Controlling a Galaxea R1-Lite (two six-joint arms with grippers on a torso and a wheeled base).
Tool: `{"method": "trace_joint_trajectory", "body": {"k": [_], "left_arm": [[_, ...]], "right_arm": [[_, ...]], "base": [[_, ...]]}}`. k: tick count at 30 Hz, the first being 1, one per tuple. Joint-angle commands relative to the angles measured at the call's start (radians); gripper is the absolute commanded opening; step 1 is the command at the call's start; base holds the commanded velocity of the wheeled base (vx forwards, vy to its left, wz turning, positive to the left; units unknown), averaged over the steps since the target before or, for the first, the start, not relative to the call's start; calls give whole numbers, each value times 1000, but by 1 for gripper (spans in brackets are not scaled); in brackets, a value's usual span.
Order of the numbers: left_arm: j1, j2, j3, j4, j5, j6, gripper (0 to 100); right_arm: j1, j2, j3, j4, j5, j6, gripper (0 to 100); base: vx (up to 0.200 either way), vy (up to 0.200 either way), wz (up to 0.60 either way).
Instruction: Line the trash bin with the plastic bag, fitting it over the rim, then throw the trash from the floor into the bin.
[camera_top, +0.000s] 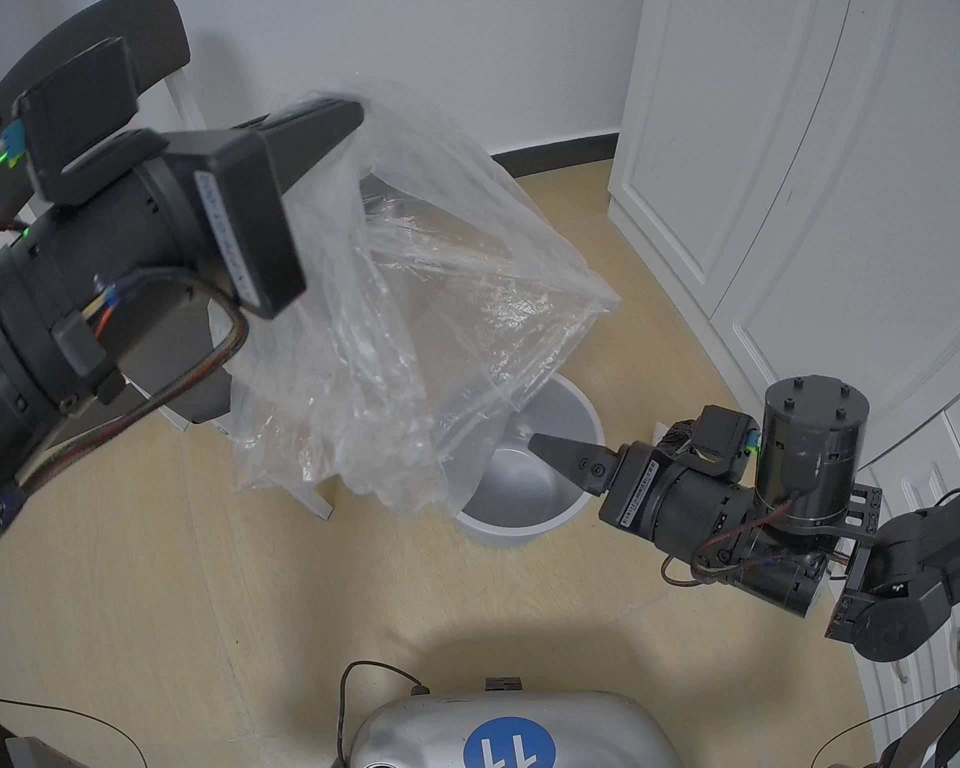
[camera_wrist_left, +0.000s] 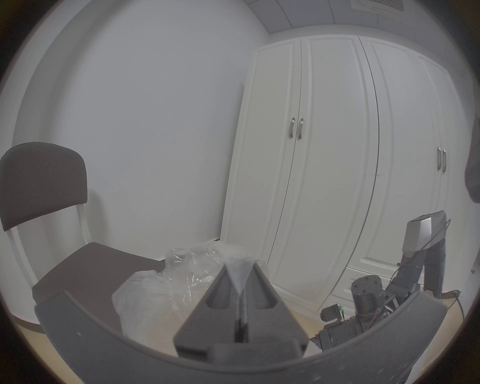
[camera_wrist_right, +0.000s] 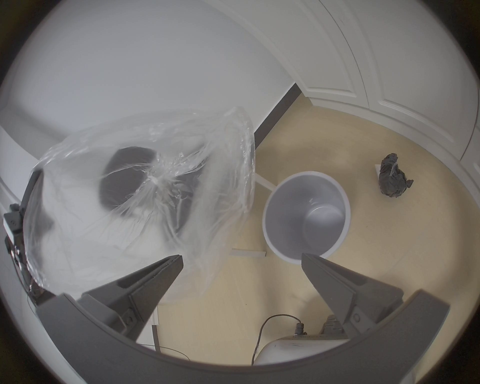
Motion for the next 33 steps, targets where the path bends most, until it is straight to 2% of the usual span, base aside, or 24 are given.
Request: {"method": "trace_joint_trajectory", "body": {"k": [1,25,30,33], "left_arm": [[-17,-34,21,-1,4,-1,0],[-40,-50,1,-4,1,1,0],[-47,-51,3,-4,1,-1,0],[-47,-54,3,-4,1,-2,0]], "right_arm": [[-22,-3,-2,-6,0,-1,100],[-76,23,21,-6,8,-13,100],[-120,77,9,-17,11,-11,100],[-152,109,12,-83,31,-10,100]], "base": [[0,0,0],[0,0,0],[0,0,0],[0,0,0]]}}
